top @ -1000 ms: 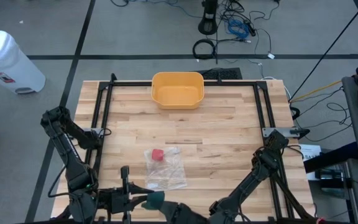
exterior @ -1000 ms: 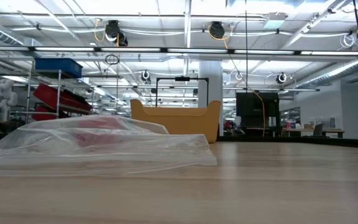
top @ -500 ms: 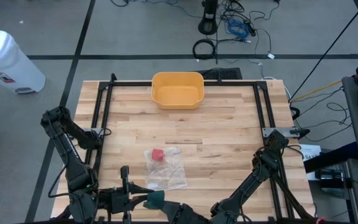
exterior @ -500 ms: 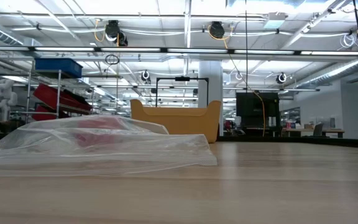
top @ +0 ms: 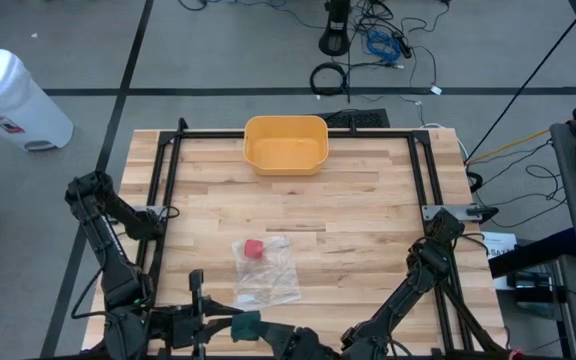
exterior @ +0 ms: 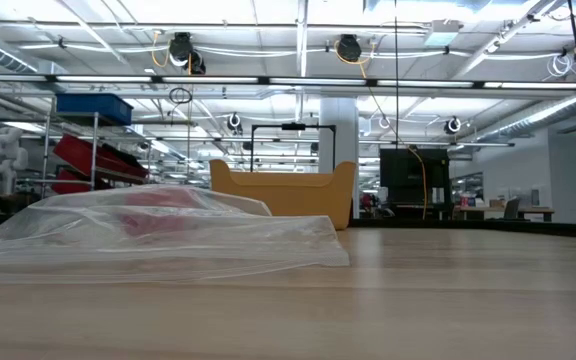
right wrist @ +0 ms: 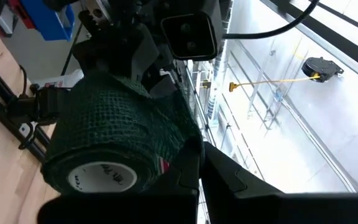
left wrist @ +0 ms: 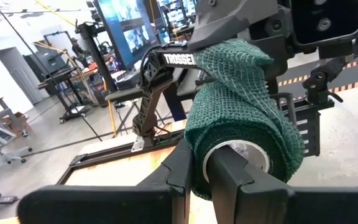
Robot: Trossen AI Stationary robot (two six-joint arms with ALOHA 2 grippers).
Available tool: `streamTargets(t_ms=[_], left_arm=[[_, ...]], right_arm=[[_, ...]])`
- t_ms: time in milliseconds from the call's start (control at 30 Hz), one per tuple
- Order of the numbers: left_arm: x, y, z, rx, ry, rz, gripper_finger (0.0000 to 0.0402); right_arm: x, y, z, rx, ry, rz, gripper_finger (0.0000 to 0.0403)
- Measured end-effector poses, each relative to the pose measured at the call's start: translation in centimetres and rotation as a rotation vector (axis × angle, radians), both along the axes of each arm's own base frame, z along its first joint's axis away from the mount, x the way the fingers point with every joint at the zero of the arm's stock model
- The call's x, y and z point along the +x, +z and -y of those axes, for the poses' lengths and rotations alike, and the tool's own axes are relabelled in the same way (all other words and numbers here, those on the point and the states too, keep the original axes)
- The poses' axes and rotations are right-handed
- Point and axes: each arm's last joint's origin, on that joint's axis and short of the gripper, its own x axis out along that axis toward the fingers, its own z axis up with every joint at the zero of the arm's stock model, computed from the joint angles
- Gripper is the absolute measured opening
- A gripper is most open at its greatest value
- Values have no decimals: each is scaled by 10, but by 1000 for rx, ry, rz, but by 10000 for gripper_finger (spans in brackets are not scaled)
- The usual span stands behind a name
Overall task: Roll bandage
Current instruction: Roll the green bandage
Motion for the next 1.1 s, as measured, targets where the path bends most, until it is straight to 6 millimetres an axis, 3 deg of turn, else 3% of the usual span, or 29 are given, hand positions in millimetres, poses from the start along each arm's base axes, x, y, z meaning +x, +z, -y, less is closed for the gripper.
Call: streamTargets(t_ms=[367, 800, 1100], left_arm=[[0, 0, 0, 2, -8, -2, 41], [0, 0, 1, 5, -18, -4, 41], [-1, -1, 2, 5, -50, -9, 41]], right_arm=[[8, 1, 8, -17, 11, 14, 0], [21, 1, 24, 12, -12, 37, 46], [26, 1, 33, 36, -47, 39, 54]])
